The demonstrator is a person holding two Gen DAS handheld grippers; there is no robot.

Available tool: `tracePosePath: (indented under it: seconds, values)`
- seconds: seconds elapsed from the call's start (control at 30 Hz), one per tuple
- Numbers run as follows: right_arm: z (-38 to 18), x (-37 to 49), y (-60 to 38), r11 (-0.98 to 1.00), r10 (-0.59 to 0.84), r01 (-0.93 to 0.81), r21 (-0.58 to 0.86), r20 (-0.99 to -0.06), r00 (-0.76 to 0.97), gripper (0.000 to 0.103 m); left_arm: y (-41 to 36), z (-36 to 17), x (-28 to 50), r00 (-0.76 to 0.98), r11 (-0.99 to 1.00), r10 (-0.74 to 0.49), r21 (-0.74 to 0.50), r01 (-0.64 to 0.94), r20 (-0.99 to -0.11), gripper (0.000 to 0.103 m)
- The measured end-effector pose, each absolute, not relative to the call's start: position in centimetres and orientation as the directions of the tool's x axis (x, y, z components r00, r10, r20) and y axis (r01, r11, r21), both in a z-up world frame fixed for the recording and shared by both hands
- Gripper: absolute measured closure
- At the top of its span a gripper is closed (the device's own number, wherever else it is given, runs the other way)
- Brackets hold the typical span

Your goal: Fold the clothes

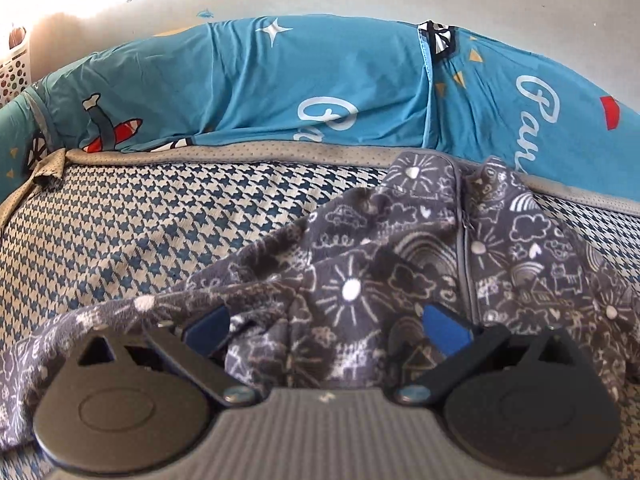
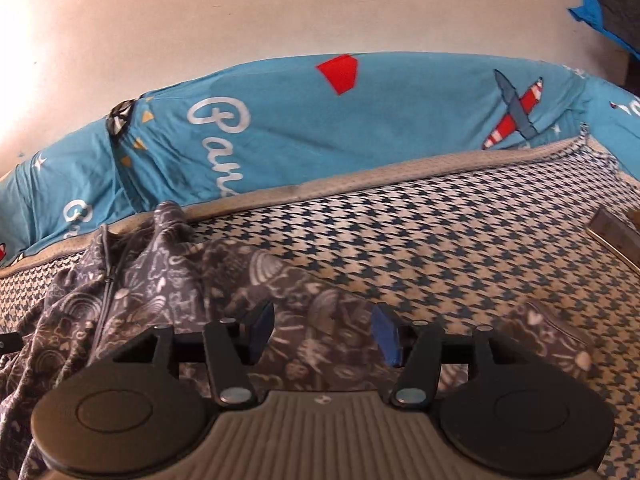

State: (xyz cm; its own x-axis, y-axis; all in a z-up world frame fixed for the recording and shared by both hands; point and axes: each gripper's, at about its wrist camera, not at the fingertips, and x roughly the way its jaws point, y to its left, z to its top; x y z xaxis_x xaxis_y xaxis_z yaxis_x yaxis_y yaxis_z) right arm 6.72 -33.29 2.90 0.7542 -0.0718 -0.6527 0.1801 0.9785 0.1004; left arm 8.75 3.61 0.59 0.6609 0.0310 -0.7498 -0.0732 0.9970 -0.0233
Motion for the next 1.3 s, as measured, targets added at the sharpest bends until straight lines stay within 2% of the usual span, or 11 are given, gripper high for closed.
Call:
tracePosePath:
  seconds: [0.17, 0.4, 0.7, 0.8, 1.0, 1.1, 1.2, 1.27, 1.3]
  values:
    - [3.0, 4.2, -38.5, 0.947, -0.180, 0.309, 0.084, -0.660, 0.730, 0.049, 3.2, 0.8, 6.3, 0.652, 0.994, -0.030, -0.094, -0.063, -0.758, 0.000]
    - [1.7, 1.7, -44.6, 0.900, -0.262, 0.432, 0.059, -0.719, 0.644, 0.048, 1.8, 1.0, 2.8, 0.662, 0.990, -0.076, -0.134, -0.037, -0.745, 0.000]
    - [-0.3, 0.6, -48.9, 0.838, -0.191, 0.511, 0.191, -0.775, 0.603, 0.046, 0.1, -0.2, 2.0, 0.651, 0.994, -0.046, -0.097, -0.044, -0.758, 0.000]
    - [-0.9, 1.3, -48.7, 0.831, -0.193, 0.523, 0.190, -0.784, 0.591, 0.046, -0.4, -0.6, 2.2, 0.645, 0.995, -0.044, -0.089, -0.037, -0.763, 0.000]
    - [-1.4, 2.4, -47.4, 0.833, -0.233, 0.532, 0.154, -0.774, 0.589, 0.039, -1.0, -1.1, 2.3, 0.636, 0.997, -0.040, -0.073, -0.026, -0.770, 0.000]
    - [-1.6, 2.8, -46.5, 0.858, -0.245, 0.500, 0.119, -0.760, 0.602, 0.049, -0.9, -1.2, 2.5, 0.630, 0.997, -0.040, -0.075, -0.029, -0.775, 0.000]
    - [-1.7, 3.0, -45.8, 0.869, -0.249, 0.483, 0.105, -0.750, 0.612, 0.067, -0.8, -1.4, 2.6, 0.625, 0.997, -0.031, -0.066, -0.033, -0.780, 0.000]
    - [-1.7, 2.9, -45.6, 0.865, -0.255, 0.490, 0.109, -0.745, 0.616, 0.085, -0.8, -1.4, 2.6, 0.624, 0.998, -0.025, -0.060, -0.035, -0.781, 0.000]
    - [-1.6, 2.8, -45.6, 0.862, -0.259, 0.495, 0.112, -0.741, 0.619, 0.089, -0.7, -1.5, 2.6, 0.624, 0.998, -0.023, -0.058, -0.036, -0.781, 0.000]
